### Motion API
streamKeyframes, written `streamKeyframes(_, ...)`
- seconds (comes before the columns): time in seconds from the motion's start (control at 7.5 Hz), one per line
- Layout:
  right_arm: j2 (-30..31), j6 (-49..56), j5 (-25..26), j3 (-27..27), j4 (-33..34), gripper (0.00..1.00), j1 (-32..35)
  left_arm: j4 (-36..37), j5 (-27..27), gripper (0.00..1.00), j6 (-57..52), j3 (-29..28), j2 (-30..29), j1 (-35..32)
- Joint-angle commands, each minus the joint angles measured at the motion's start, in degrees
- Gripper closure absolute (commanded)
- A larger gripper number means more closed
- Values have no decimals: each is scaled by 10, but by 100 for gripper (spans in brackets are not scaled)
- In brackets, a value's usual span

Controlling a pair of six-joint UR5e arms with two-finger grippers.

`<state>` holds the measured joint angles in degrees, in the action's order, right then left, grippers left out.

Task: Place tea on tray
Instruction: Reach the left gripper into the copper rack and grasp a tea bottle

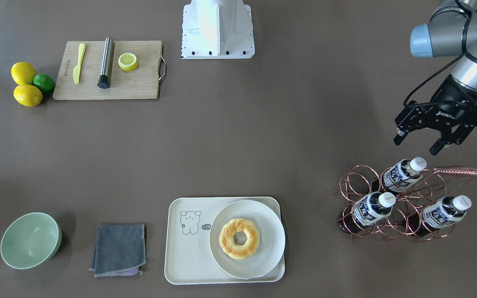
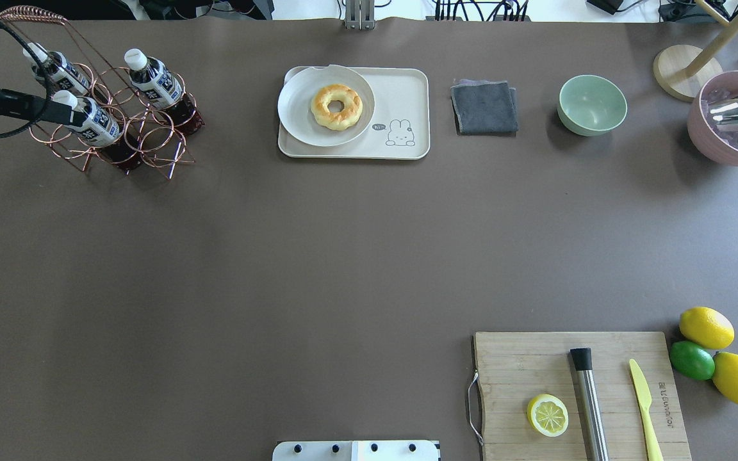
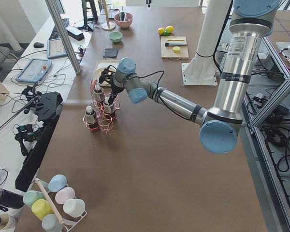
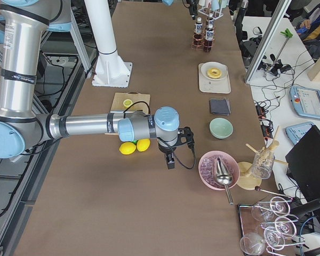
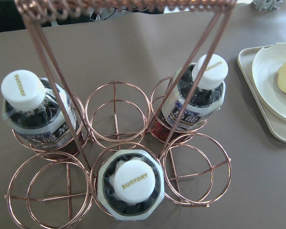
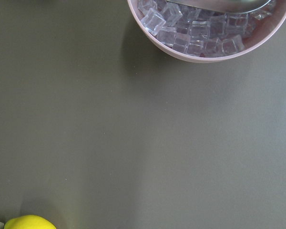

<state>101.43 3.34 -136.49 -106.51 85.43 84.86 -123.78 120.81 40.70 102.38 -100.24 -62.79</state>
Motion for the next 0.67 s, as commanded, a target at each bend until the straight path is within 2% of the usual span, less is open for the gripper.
streamKeyframes(0.0, -1, 0, 0, -1, 0, 0, -2, -1, -73, 3, -5, -10, -13, 5)
streamKeyframes(0.53, -2, -1, 3, 2, -11, 0, -19, -3, -87, 4, -4, -25, -14, 16)
